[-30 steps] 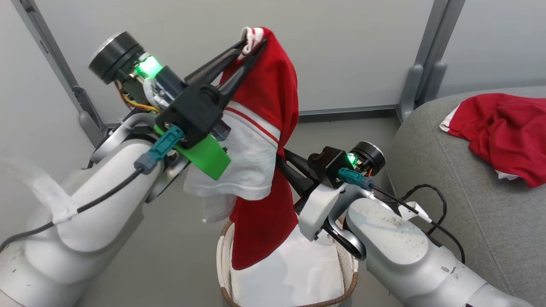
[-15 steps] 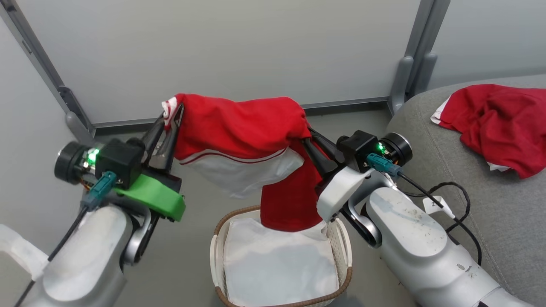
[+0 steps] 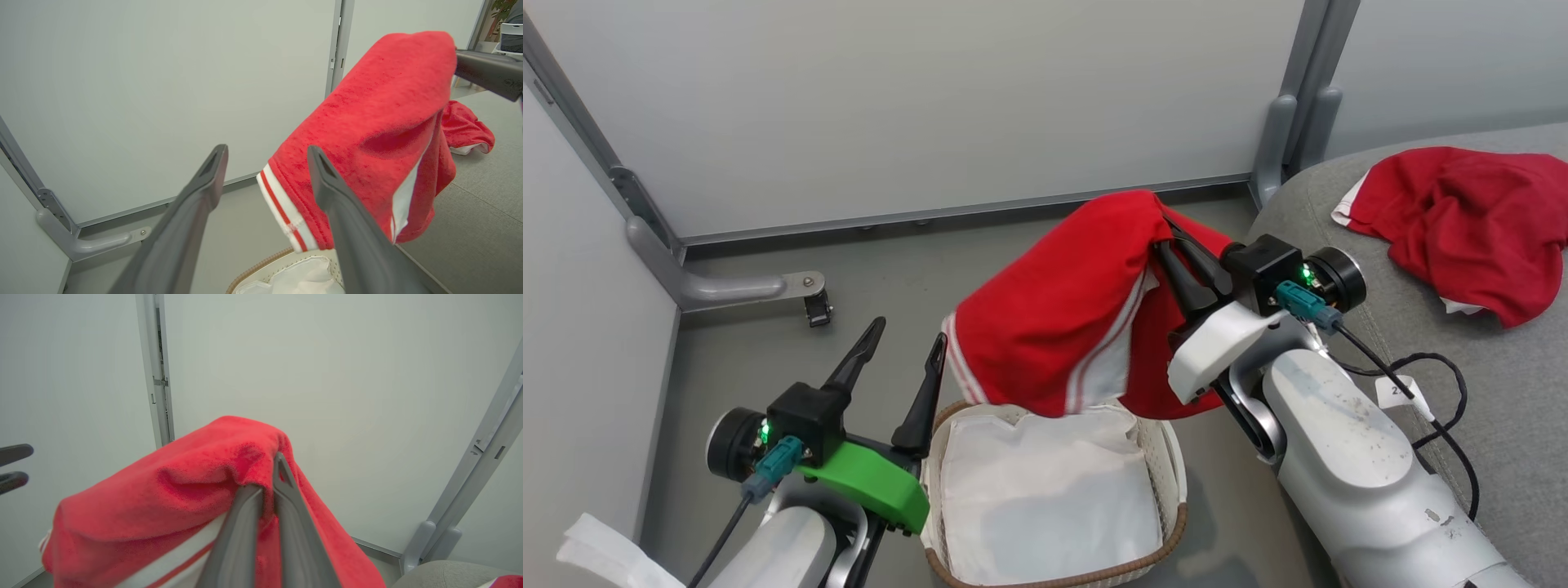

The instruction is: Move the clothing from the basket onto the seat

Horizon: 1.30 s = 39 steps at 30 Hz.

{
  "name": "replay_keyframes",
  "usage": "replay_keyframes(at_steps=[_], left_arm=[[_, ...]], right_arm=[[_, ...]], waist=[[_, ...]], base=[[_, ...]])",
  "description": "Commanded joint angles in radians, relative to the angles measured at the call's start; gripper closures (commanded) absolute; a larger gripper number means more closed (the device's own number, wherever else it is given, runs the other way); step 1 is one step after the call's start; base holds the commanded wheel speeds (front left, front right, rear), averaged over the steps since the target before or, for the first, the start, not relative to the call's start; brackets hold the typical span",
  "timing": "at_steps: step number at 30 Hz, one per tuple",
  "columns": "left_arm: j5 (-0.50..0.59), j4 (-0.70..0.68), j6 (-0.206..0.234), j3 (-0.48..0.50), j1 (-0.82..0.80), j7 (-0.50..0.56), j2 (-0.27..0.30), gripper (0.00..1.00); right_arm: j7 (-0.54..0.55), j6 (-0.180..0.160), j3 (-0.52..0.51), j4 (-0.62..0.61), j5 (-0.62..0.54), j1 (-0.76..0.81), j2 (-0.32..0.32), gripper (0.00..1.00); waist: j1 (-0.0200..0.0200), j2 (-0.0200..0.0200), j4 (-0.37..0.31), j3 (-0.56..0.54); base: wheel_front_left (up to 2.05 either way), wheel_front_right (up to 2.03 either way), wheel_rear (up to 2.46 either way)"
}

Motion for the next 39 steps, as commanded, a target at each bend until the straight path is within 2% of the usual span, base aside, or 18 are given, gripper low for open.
replay_keyframes(at_steps=[1, 11, 17, 21, 32, 39], left_arm=[[-0.006, 0.003, -0.006, 0.008, 0.024, -0.004, -0.007, 0.00], [0.038, 0.000, -0.038, 0.046, 0.079, -0.005, -0.052, 0.00], [0.059, 0.004, -0.057, 0.059, 0.087, -0.004, -0.071, 0.00], [0.076, 0.005, -0.065, 0.071, 0.087, -0.003, -0.080, 0.00], [0.127, 0.011, -0.091, 0.085, 0.038, -0.003, -0.102, 0.00], [0.156, 0.034, -0.107, 0.079, 0.009, -0.003, -0.110, 0.00]], right_arm=[[0.000, -0.001, -0.015, -0.001, -0.011, 0.017, -0.003, 1.00], [0.000, -0.001, -0.092, 0.000, -0.064, 0.040, -0.004, 1.00], [0.000, -0.001, -0.116, -0.004, -0.078, 0.037, -0.004, 1.00], [0.000, -0.001, -0.126, -0.013, -0.093, 0.035, -0.004, 1.00], [0.000, -0.001, -0.184, -0.035, -0.139, 0.027, -0.003, 1.00], [0.000, -0.001, -0.215, -0.046, -0.146, 0.027, -0.003, 1.00]], waist=[[0.0000, -0.0001, -0.005, 0.003], [0.0000, -0.0001, -0.030, 0.022], [0.0000, -0.0001, -0.067, 0.038], [0.0000, -0.0001, -0.118, 0.053], [0.0000, -0.0001, -0.327, 0.132], [0.0000, -0.0001, -0.413, 0.178]], base=[[0.00, 0.00, 0.00], [0.00, 0.00, 0.00], [0.00, 0.00, 0.00], [0.00, 0.00, 0.00], [0.00, 0.00, 0.00], [0.00, 0.00, 0.00]])
